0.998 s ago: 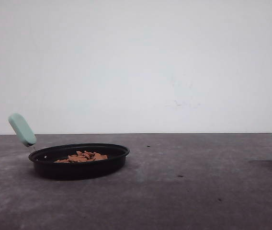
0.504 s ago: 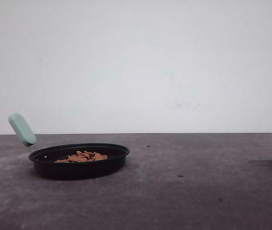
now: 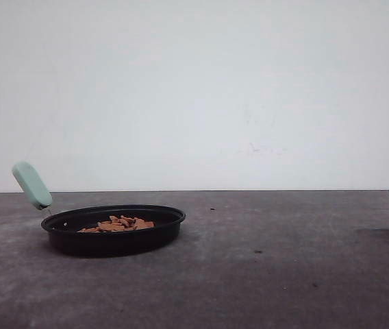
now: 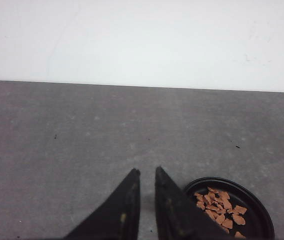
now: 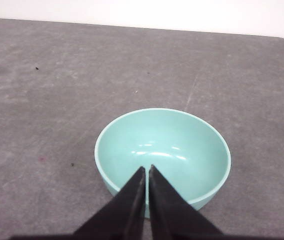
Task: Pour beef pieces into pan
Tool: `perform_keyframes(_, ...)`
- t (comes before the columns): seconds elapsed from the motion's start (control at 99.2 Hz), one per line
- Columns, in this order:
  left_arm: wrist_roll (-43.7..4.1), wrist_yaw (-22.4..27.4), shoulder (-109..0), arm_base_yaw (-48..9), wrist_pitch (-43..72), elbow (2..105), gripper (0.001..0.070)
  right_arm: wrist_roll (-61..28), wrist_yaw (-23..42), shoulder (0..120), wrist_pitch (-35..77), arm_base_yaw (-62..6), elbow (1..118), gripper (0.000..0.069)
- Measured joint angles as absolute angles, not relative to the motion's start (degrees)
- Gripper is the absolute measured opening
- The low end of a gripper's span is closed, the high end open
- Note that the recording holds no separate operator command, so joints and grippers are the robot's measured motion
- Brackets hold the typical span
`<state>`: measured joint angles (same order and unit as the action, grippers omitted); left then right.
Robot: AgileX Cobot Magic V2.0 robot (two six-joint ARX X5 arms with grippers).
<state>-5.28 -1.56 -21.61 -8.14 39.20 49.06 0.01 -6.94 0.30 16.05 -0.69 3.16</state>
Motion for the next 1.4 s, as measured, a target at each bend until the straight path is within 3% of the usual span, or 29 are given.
perform_keyframes(0.484, -5.04, -1.56, -19.03, -8.10, 39.88, 48.05, 0.0028, 0.01, -6.94, 0.30, 16.08, -0.69, 3.16, 0.0007)
perform_keyframes(0.595, -4.40, -1.56, -16.51, -7.75, 31.09, 40.40, 0.0028, 0.01, -6.94, 0.30, 16.05, -0.69, 3.16, 0.0007)
perform_keyframes(0.766, -3.42, -1.13, -8.43, -6.70, 13.69, 19.90, 0.0028, 0.01, -6.94, 0.30, 16.05, -0.69, 3.16, 0.0007)
perform_keyframes(0.938, -6.15, 1.80, -0.49, -6.00, 13.87, 3.95, 0.0028, 0.01, -7.03, 0.30, 15.92, -0.69, 3.16, 0.0007)
perform_keyframes(1.402, -7.11, 3.11, -0.21, -5.63, 14.57, 3.40, 0.0028, -0.01, -7.14, 0.45, 15.16, -0.69, 3.09, 0.0007)
